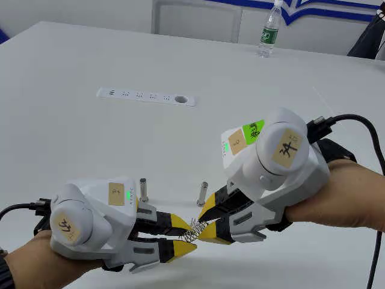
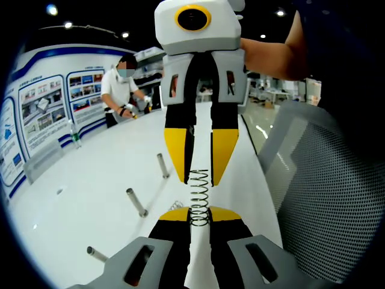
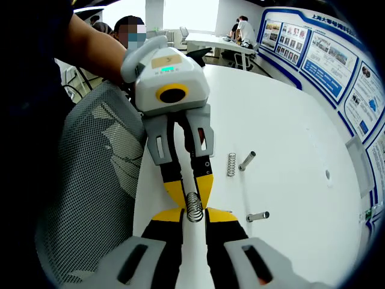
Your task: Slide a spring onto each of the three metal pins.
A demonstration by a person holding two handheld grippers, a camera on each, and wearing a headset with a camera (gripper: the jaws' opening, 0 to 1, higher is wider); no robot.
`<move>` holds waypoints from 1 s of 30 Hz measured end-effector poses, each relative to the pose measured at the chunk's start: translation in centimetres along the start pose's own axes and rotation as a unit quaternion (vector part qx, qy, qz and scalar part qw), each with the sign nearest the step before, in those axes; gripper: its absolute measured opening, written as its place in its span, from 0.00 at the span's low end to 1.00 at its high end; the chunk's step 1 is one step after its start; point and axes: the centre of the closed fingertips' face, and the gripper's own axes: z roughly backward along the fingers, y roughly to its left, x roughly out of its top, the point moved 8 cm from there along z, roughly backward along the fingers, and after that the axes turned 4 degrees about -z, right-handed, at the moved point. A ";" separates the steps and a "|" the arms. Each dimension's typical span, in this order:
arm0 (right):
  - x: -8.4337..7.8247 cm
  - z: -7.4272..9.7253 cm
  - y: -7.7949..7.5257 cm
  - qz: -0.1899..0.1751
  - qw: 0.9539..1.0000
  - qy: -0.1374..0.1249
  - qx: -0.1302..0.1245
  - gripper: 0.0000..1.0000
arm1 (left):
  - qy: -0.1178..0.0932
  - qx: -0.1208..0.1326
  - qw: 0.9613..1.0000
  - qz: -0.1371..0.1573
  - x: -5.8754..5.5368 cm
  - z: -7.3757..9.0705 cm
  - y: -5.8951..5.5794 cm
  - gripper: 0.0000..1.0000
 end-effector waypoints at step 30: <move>-0.1 0.0 -0.4 -0.005 1.000 0.007 -0.004 0.12 | -0.005 0.003 1.000 0.006 0.2 0.0 0.1 0.17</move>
